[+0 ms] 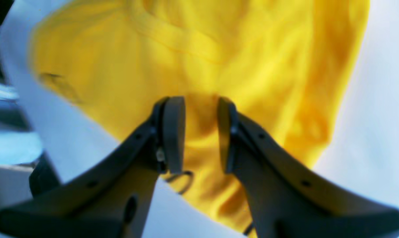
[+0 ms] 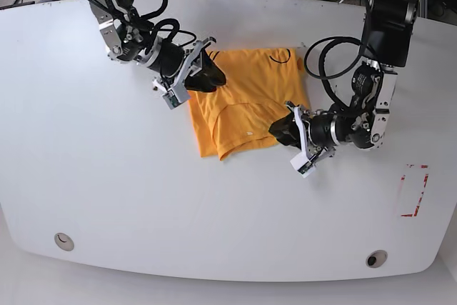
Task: Layout the t-shirt on the table in an organized manner, then fold the t-shirt properly
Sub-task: 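Grasp opposite shirt edges with both grippers and pull them apart, then hold the shirt edges with both grippers and straighten the shirt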
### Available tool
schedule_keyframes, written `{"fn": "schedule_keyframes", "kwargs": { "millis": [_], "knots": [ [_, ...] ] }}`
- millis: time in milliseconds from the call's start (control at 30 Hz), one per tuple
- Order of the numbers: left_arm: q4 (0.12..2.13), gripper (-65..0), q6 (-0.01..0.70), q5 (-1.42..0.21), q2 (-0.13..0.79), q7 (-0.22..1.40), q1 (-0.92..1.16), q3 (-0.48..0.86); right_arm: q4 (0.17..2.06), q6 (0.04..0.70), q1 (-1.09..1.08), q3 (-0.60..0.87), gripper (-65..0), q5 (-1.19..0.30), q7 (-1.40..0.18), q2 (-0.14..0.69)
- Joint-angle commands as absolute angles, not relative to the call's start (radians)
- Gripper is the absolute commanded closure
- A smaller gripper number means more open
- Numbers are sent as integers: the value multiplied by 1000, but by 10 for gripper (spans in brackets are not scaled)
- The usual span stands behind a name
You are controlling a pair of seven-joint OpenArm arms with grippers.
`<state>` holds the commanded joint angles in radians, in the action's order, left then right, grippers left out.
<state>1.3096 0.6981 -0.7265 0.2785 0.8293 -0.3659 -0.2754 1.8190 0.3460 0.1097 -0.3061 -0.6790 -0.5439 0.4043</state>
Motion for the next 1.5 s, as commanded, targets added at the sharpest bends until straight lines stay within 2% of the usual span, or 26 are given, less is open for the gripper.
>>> {"fn": "schedule_keyframes", "kwargs": {
  "millis": [100,167,367,433,567,767,900,1167,1400,1433,1500],
  "knots": [
    [1368,-156,698,-763,312,862,-366,-274,1851,320,81,-291,-170,-679,-595,400],
    [1411,-154,698,-791,335,886,-354,-274,1847,308,45,-288,-205,-677,-619,377],
    [1523,-154,698,-825,384,889,-249,-194,1676,294,-85,-286,-487,-677,-631,331],
    [1546,-154,698,-819,384,891,-216,-159,1615,300,-120,-286,-523,-677,-631,318],
    [1572,-154,698,-820,384,891,-148,-91,1497,311,-194,-288,-504,-679,-630,295],
    [1601,-156,698,-820,403,891,-64,-27,1333,437,-268,-288,-442,-671,-628,262],
    [1601,-156,698,-820,404,891,-50,-22,1277,476,-283,-288,-400,-677,-616,252],
    [1596,-156,698,-817,404,891,-31,-21,1237,483,-283,-288,-387,-670,-608,213],
    [1596,-156,698,-817,404,891,-31,-21,1236,483,-283,-289,-380,-670,-593,211],
    [1596,-156,698,-817,404,891,-31,-21,1236,483,-283,-289,-368,-670,-591,211],
    [1596,-156,698,-817,404,891,-31,-21,1236,483,-283,-289,-301,-670,-591,211]
  ]
}}
